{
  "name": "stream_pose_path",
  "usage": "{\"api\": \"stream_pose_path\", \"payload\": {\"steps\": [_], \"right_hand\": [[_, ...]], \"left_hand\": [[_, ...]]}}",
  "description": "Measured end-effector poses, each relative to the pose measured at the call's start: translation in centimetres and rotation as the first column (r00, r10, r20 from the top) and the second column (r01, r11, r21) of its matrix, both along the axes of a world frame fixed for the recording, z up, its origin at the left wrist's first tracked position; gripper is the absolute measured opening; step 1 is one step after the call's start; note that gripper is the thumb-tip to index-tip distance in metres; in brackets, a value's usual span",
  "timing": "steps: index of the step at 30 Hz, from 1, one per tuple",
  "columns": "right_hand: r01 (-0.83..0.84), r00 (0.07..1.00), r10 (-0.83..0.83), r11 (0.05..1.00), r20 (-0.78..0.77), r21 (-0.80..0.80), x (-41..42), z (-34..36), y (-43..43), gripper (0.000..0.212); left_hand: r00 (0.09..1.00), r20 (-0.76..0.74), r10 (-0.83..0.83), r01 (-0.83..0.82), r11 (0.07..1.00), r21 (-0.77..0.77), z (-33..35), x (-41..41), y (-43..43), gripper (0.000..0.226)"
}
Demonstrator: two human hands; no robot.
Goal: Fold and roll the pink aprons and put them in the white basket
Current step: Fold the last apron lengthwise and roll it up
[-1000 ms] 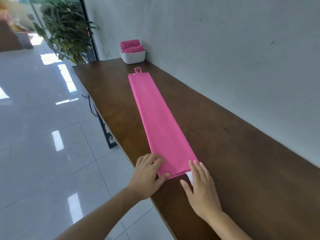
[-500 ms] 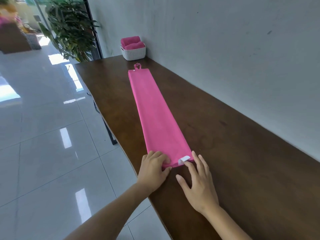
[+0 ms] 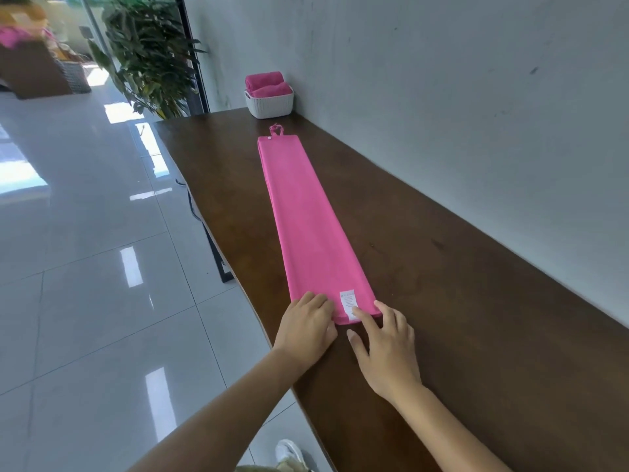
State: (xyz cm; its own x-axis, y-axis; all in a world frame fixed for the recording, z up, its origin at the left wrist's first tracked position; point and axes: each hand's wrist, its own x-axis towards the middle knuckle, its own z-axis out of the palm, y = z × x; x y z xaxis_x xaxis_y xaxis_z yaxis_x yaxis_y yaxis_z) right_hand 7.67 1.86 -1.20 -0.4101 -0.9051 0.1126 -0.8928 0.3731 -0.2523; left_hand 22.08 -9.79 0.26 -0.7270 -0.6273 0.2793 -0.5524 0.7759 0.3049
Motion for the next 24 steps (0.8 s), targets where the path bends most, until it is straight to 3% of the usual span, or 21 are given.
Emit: {"api": "stream_pose_path", "payload": {"steps": [7,12,24], "right_hand": [[-0.072,0.997,0.069,0.985,-0.022,-0.159,-1.9,-0.7,-1.6,0.029],[-0.111,0.992,0.096,0.972,-0.083,-0.205,-2.4,-0.7,-2.4,0.025],[-0.086,0.994,0.069,0.966,-0.079,-0.242,-2.4,-1.0,-2.3,0.017]], "left_hand": [[0.996,-0.074,0.043,-0.016,0.945,0.326,0.5,0.5,-1.9,0.009],[0.993,-0.09,0.074,-0.033,0.921,0.389,0.6,0.4,-1.9,0.009],[0.995,-0.075,0.065,-0.061,0.997,0.053,-2.1,2.2,-0.1,0.03]]}}
